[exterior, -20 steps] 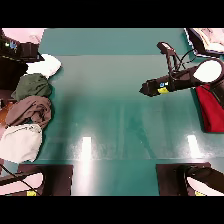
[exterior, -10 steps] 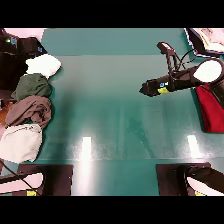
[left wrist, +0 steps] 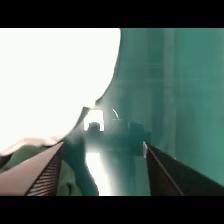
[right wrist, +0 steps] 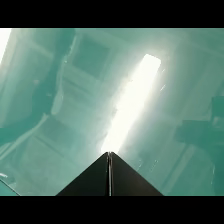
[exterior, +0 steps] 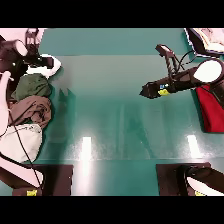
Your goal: Fold the shirts.
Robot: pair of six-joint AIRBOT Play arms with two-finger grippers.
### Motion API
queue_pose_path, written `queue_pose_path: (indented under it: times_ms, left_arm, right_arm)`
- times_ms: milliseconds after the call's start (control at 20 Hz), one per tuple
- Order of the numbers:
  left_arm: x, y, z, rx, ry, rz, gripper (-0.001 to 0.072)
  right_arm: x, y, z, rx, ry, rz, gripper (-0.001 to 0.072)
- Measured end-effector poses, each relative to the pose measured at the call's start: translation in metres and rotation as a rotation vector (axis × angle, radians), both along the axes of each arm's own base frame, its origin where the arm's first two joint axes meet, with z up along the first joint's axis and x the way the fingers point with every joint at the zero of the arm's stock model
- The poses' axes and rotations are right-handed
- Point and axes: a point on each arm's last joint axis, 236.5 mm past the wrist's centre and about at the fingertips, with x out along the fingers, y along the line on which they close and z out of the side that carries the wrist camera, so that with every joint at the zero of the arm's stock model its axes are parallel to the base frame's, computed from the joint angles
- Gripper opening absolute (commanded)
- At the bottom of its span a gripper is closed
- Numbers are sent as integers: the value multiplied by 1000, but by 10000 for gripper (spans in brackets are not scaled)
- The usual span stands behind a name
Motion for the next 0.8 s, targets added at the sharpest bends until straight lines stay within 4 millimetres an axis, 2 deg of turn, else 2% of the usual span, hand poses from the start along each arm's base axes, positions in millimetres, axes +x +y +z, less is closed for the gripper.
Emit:
queue_pose_path:
  times_ms: [100,250,450,600,650,700,800]
  left_arm:
    - [7,6,-24,26,16,1,595]
    - [16,18,-41,62,11,8,595]
    - [24,42,-46,81,-21,39,593]
    - [32,51,-42,88,-62,50,591]
    - [35,52,-40,87,-79,51,545]
    - [38,53,-37,86,-97,53,385]
    - [42,54,-38,87,-114,52,357]
  right_arm:
    - [-3,1,-1,-1,12,7,18]
    - [-8,5,0,17,30,15,18]
    - [-11,7,1,29,44,21,18]
    - [-12,8,1,32,48,23,18]
    - [-12,8,1,33,49,23,18]
    - [-12,8,1,34,50,24,18]
    - [-13,8,1,34,52,24,18]
